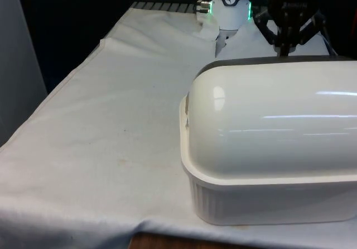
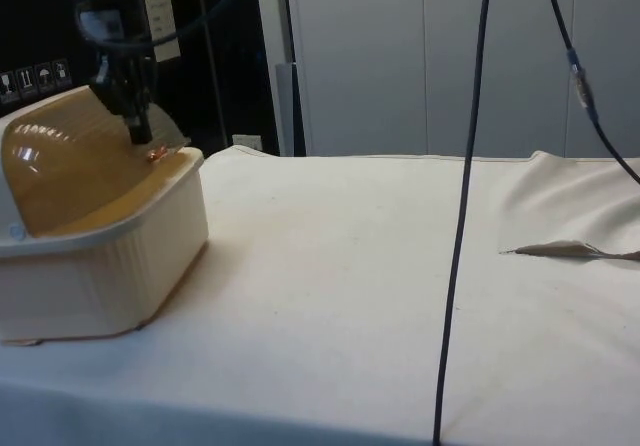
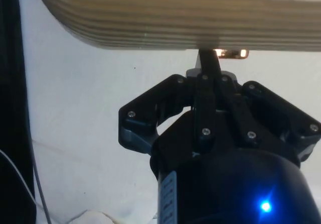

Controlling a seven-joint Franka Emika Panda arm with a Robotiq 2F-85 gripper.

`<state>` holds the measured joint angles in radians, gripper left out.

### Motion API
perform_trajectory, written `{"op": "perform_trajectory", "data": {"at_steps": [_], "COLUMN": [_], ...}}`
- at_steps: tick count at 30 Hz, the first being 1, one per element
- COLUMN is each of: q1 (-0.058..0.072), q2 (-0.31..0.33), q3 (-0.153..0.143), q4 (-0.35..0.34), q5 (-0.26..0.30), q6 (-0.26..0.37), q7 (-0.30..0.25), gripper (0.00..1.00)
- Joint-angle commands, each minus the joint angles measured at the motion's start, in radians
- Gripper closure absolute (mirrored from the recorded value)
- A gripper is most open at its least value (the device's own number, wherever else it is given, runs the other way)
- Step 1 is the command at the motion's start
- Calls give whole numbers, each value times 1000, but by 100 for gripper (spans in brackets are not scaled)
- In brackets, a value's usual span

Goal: Open the lid, then close it.

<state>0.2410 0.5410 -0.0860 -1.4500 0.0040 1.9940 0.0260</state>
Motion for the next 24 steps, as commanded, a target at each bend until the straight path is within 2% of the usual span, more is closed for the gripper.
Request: {"op": "perform_trajectory", "data": {"at_steps": [1,12,13,22,23,24], "q1": [-1,5,2,16,11,17], "q2": [9,18,22,-34,-18,-40], "q3": [5,18,16,30,30,32], "q4": [0,-31,-23,-115,-94,-125], "q5": [8,3,0,0,0,0], "q6": [-2,-20,-21,-27,-34,-27], "q7": [-2,4,2,13,7,14], "gripper": [100,100,100,100,100,100]}}
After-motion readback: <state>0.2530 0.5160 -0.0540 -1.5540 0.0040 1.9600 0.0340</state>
